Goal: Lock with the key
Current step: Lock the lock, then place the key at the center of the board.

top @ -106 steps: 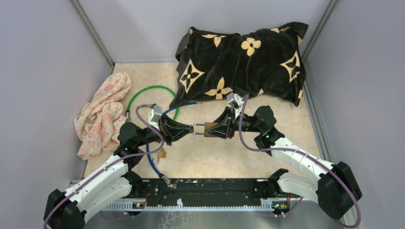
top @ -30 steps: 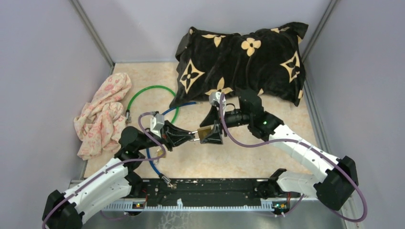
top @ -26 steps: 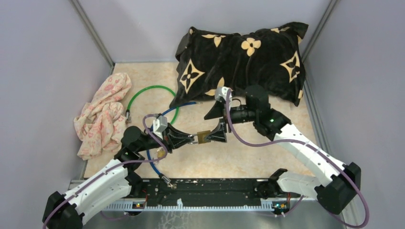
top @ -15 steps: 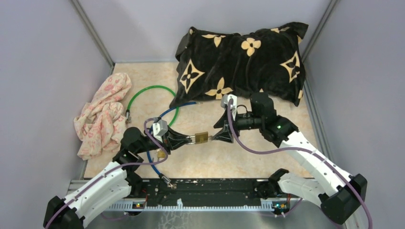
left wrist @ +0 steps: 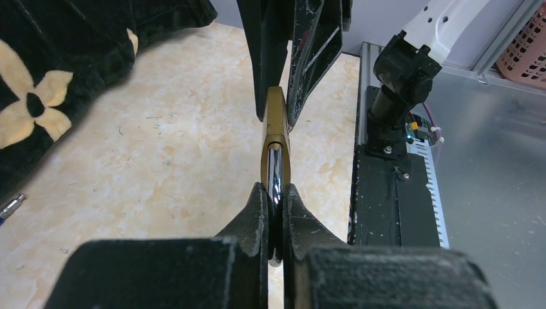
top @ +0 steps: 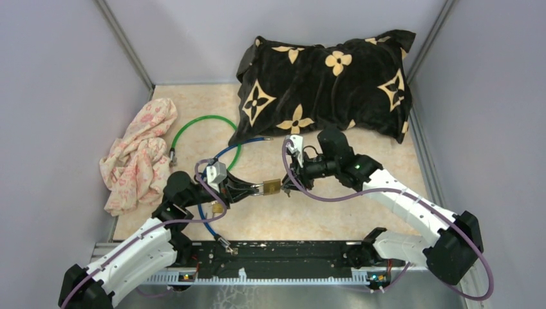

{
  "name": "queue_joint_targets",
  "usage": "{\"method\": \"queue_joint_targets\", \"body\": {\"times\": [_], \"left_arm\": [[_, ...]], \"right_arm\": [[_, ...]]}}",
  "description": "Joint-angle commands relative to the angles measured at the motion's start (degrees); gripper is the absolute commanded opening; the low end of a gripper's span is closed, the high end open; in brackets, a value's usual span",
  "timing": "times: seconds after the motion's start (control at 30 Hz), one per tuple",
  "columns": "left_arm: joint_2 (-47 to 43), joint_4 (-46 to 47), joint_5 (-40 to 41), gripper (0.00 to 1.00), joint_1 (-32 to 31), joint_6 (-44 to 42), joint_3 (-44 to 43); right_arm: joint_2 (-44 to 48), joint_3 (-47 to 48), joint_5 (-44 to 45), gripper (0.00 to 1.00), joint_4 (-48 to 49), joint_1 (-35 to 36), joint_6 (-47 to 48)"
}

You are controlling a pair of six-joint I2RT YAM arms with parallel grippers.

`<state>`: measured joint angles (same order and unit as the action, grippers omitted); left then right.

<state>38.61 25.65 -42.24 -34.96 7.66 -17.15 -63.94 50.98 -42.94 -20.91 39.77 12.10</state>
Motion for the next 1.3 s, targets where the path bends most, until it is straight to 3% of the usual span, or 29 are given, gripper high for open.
{"method": "queue_joint_targets", "body": {"times": [0.0,0.27,0.33,0.5,0.73,0.93,1.03,1.1,1.27], "left_arm": [[-0.56,5.96,-1.15,0.0,0.24,0.24,-1.66],[-0.61,5.62,-0.87,0.0,0.24,0.82,-1.83],[-0.62,4.05,-1.05,0.0,0.22,0.06,-2.49],[-1.25,-0.47,-0.82,0.0,0.22,-2.06,-4.44],[-3.94,-22.01,6.35,0.0,0.79,-17.01,-11.8],[-7.03,-32.95,11.57,0.0,1.54,-21.76,-12.87],[-8.67,-32.79,10.83,0.0,1.65,-21.36,-12.1],[-8.94,-31.99,12.16,0.0,1.65,-20.12,-11.83],[-8.11,-23.76,17.3,0.0,1.58,-5.28,-9.63]], "right_arm": [[-0.54,1.02,0.94,0.21,1.95,1.02,1.79],[-2.26,0.63,1.59,0.16,2.89,1.67,1.88],[-2.4,0.84,1.37,0.0,2.89,1.78,1.86],[-2.65,1.0,2.77,0.0,0.78,1.97,3.18],[-1.34,1.85,16.64,0.0,-6.14,1.91,3.92],[0.3,1.74,24.82,0.0,-9.01,-1.42,2.07],[0.87,1.6,25.59,0.0,-8.71,-2.35,0.99],[0.12,2.04,30.82,0.0,-9.11,-4.03,-1.72],[-5.01,-0.99,34.99,0.0,-6.8,-18.26,-18.36]]}}
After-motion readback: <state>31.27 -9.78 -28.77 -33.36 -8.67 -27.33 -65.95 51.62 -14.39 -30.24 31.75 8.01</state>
